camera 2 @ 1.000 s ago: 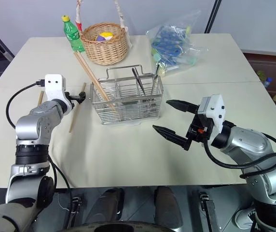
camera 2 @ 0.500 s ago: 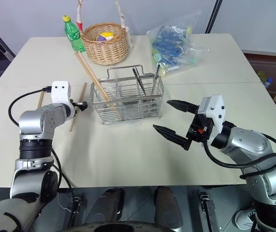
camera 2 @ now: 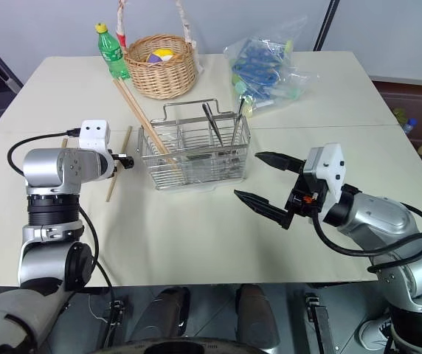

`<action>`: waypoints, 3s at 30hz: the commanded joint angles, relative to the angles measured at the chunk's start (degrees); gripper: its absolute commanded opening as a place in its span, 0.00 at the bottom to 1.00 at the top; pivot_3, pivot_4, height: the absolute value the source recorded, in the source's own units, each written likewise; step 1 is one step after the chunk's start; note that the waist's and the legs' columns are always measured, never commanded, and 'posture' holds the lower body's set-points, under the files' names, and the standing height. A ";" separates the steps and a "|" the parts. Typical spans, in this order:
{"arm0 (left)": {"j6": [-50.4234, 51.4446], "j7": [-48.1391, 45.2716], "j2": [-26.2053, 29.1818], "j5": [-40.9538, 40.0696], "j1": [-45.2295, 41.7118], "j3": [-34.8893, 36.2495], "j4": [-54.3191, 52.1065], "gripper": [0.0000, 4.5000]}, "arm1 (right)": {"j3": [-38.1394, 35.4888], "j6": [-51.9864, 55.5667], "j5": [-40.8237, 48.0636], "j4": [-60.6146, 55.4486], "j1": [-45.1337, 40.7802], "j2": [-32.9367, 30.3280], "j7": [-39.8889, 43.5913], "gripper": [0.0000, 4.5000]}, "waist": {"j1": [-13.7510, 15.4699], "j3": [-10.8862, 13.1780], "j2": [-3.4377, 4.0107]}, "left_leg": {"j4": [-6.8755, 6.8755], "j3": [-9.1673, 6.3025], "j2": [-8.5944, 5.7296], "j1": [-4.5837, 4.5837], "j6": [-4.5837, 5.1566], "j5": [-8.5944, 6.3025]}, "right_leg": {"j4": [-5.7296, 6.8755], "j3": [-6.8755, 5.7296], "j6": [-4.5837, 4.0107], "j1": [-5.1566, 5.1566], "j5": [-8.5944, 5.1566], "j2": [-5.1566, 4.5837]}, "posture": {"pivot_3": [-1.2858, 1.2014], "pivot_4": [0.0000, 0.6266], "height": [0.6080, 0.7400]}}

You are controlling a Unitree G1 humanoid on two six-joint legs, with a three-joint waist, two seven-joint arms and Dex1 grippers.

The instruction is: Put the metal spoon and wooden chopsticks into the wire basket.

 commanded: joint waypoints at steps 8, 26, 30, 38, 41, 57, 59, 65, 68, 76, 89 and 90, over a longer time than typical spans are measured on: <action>-0.10 0.61 -0.57 1.32 0.53 2.03 0.45 0.82 | -2.65 0.02 2.62 -1.70 -0.23 -2.65 2.01 1.00 | -0.06 0.00 0.00 | 0.01 0.00 0.00 0.03 -0.01 0.01 | 0.04 0.00 0.00 0.01 0.00 0.00 | 0.52 0.24 1.00; -9.55 0.60 0.42 1.59 2.04 5.91 -1.22 0.02 | -3.97 0.37 3.62 -1.79 1.09 -3.93 2.96 1.00 | -0.20 -0.01 0.00 | 0.02 0.01 0.01 0.07 -0.02 0.01 | 0.10 0.00 0.00 0.00 0.00 0.00 | 0.52 0.24 1.00; -24.98 -0.76 5.34 2.63 2.69 8.47 0.00 0.02 | -4.74 0.43 3.82 -2.56 2.06 -3.80 2.19 1.00 | 0.01 0.04 -0.09 | 0.04 0.00 0.01 0.00 -0.08 0.04 | 0.09 0.00 -0.01 -0.05 0.01 -0.01 | 0.52 0.24 1.00; -44.73 -18.11 13.68 -9.65 -4.14 17.58 4.92 0.02 | -5.42 0.11 3.85 -3.46 3.34 -3.62 1.02 1.00 | 0.42 0.05 -0.21 | 0.06 -0.02 -0.02 -0.11 -0.09 0.05 | 0.04 -0.02 -0.01 -0.06 0.01 -0.04 | 0.52 0.24 1.00; -47.15 -28.90 15.21 -16.59 -5.47 17.88 2.27 0.02 | -5.30 -0.24 3.58 -3.32 3.37 -3.49 0.76 1.00 | 0.28 0.04 -0.23 | 0.08 -0.01 -0.06 -0.15 -0.09 0.05 | -0.01 -0.01 0.02 -0.06 0.02 -0.08 | 0.52 0.24 1.00; -37.18 -42.00 0.11 -46.06 0.08 9.80 -14.20 0.02 | -2.83 -1.69 1.55 -2.60 2.24 -1.52 -0.15 1.00 | -0.30 0.04 -0.22 | 0.10 0.00 -0.06 0.04 -0.08 0.05 | 0.15 0.02 0.03 0.04 0.03 -0.08 | 0.52 0.24 1.00; -37.76 -42.24 -0.61 -45.42 1.83 8.12 -14.77 0.02 | -3.02 -1.70 1.42 -2.70 2.34 -1.37 -0.29 1.00 | -0.18 0.03 -0.22 | 0.11 -0.01 -0.06 0.04 -0.07 0.05 | 0.16 0.02 0.03 0.04 0.03 -0.08 | 0.52 0.24 1.00; -41.01 -42.81 -0.38 -42.12 5.74 4.75 -15.16 0.02 | -3.33 -1.66 1.40 -3.02 2.59 -1.14 -0.85 1.00 | 0.03 0.03 -0.21 | 0.12 -0.01 -0.06 0.02 -0.07 0.05 | 0.14 0.03 0.02 0.04 0.02 -0.07 | 0.52 0.24 1.00; -42.06 -42.80 -0.29 -41.45 7.06 4.13 -15.46 0.02 | -3.26 -1.60 1.47 -3.13 2.62 -0.99 -1.24 1.00 | 0.04 0.03 -0.21 | 0.12 -0.01 -0.06 0.03 -0.07 0.05 | 0.12 0.03 0.02 0.06 0.02 -0.07 | 0.52 0.24 1.00; -46.65 -42.34 -0.95 -36.70 11.15 1.09 -16.99 0.02 | -2.74 -1.58 1.48 -3.04 2.17 -0.74 -1.60 1.00 | 0.09 0.03 -0.21 | 0.11 -0.01 -0.06 0.02 -0.07 0.05 | 0.10 0.03 0.02 0.06 0.02 -0.07 | 0.52 0.24 1.00; -50.70 -40.67 -2.06 -33.34 13.27 -0.63 -17.63 0.69 | -2.23 -1.47 1.47 -2.61 1.36 -0.66 -1.52 1.00 | 0.14 0.03 -0.21 | 0.11 -0.01 -0.06 0.01 -0.07 0.05 | 0.07 0.03 0.02 0.07 0.02 -0.07 | 0.52 0.24 1.00; -50.64 -40.54 -1.96 -33.40 13.26 -0.53 -17.72 0.80 | -2.22 -1.46 1.49 -2.60 1.37 -0.65 -1.50 1.00 | 0.14 0.03 -0.21 | 0.11 -0.01 -0.06 0.01 -0.07 0.05 | 0.07 0.03 0.02 0.07 0.02 -0.07 | 0.52 0.24 1.00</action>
